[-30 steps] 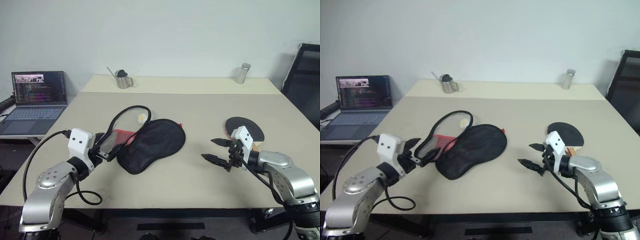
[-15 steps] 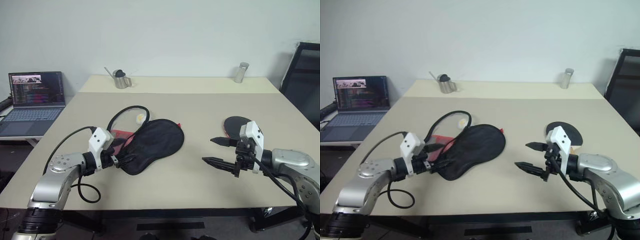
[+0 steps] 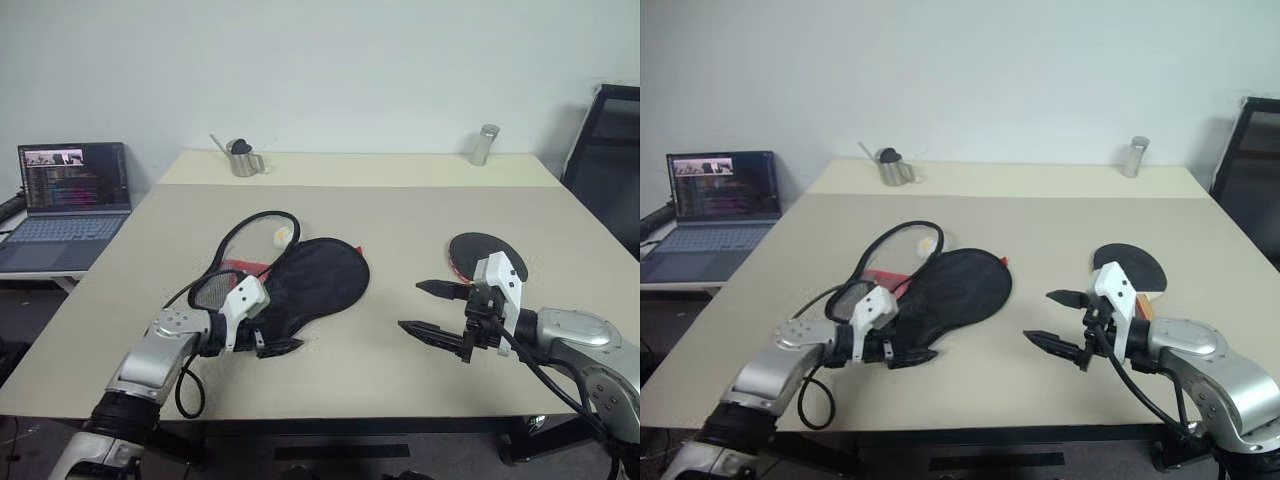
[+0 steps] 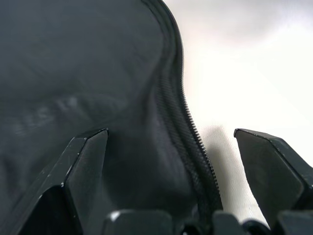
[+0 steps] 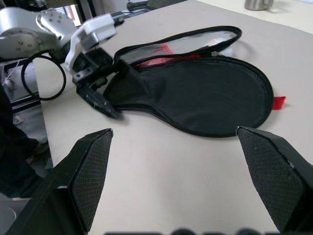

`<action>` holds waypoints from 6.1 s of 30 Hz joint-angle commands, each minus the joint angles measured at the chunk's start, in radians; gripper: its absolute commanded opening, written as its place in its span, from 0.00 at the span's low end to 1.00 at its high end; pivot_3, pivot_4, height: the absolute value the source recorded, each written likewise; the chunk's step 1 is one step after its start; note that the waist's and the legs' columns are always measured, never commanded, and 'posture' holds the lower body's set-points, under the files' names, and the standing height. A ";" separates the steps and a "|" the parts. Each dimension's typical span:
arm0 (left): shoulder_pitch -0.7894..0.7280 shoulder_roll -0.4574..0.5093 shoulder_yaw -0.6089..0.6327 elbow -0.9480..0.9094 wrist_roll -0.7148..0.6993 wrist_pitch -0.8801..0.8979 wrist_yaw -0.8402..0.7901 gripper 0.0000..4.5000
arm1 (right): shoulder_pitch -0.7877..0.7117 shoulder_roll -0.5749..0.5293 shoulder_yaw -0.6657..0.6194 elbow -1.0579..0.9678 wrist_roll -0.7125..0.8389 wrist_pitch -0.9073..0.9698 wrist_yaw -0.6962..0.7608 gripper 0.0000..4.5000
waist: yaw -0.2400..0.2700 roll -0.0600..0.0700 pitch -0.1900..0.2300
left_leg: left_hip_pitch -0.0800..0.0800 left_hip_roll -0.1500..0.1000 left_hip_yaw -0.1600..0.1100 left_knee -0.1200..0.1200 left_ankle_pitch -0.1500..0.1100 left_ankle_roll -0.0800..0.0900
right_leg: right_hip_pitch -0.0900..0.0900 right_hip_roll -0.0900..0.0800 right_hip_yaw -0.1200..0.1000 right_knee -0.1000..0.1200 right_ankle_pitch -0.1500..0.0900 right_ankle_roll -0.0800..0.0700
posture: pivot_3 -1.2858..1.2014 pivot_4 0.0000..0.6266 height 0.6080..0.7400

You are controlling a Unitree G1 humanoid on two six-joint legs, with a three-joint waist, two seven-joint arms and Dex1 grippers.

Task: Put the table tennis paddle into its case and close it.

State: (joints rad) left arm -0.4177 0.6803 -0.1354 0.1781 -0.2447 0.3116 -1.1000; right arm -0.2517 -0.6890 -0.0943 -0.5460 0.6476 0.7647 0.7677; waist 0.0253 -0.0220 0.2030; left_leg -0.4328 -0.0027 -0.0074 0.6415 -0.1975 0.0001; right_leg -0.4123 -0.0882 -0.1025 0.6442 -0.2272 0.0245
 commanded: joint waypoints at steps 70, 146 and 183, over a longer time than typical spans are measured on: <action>0.027 -0.056 -0.082 -0.107 0.063 0.098 0.060 1.00 | 0.093 -0.007 -0.090 -0.098 0.052 -0.014 -0.130 1.00 | -0.001 -0.001 0.000 | 0.002 0.000 0.007 0.004 -0.002 0.004 | 0.001 0.000 0.007 0.001 0.002 0.003 | 0.52 0.24 1.00; -0.142 -0.332 0.143 -0.234 -0.150 0.324 0.291 0.99 | -0.080 0.068 -0.077 0.026 0.077 0.086 -0.273 1.00 | -0.003 -0.001 0.000 | 0.002 -0.002 0.009 0.005 -0.001 0.005 | 0.002 0.001 0.008 0.001 0.005 0.007 | 0.52 0.24 1.00; -0.108 0.036 0.231 -0.168 -0.234 0.193 -0.044 1.00 | -0.290 0.513 0.182 0.501 -0.279 0.111 -0.524 0.71 | -0.019 -0.001 0.000 | 0.001 -0.001 0.011 0.003 -0.001 0.006 | -0.001 0.003 0.010 0.002 0.004 0.006 | 0.52 0.24 1.00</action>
State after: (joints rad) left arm -0.5061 0.7088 0.0818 0.0241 -0.4646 0.5152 -1.1456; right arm -0.5272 -0.1803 0.0913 -0.0254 0.3740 0.8989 0.2386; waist 0.0065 -0.0227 0.2029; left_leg -0.4314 -0.0042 0.0039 0.6448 -0.1983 0.0056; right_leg -0.4134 -0.0854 -0.0928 0.6462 -0.2227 0.0309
